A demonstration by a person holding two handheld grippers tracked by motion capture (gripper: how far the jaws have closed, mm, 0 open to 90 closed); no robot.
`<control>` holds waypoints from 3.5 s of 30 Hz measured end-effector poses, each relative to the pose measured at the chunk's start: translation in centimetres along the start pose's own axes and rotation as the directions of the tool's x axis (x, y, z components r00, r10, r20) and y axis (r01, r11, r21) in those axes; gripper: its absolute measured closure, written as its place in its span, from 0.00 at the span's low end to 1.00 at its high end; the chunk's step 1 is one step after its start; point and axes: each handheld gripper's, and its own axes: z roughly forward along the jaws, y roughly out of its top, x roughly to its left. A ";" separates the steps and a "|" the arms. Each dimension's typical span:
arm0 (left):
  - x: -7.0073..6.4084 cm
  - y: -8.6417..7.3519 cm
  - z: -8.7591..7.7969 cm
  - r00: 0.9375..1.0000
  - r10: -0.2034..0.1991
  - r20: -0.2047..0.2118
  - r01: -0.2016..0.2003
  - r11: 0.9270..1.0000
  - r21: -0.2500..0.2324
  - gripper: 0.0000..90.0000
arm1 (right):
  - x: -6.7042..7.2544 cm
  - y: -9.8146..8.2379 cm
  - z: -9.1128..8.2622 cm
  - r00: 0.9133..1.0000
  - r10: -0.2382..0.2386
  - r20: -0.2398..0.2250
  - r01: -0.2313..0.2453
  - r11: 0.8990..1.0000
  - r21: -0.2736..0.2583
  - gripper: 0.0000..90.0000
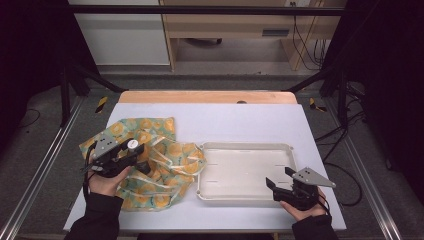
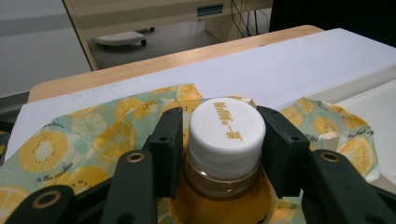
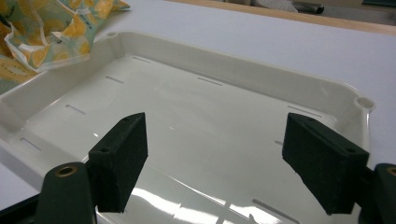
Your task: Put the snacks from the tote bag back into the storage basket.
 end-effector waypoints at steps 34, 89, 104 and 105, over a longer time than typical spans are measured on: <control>-0.1 0.5 -1.0 0.999 -0.039 -0.032 0.037 0.998 -0.052 0.65 | -0.1 -0.1 0.2 1.000 0.005 -0.004 -0.005 1.000 0.008 0.25; -6.7 5.3 -5.5 0.995 0.026 0.099 -0.010 0.988 -0.153 0.65 | 0.0 -0.2 0.3 1.000 -0.012 -0.018 0.012 1.000 0.018 0.21; -9.3 6.3 -3.9 0.985 0.060 0.159 -0.035 0.987 -0.157 0.65 | 0.1 -0.2 0.3 1.000 -0.014 -0.018 0.015 1.000 0.020 0.21; -9.5 6.4 -3.8 0.985 0.057 0.162 -0.031 0.987 -0.159 0.65 | 0.0 -0.2 0.4 1.000 -0.016 -0.018 0.016 1.000 0.019 0.21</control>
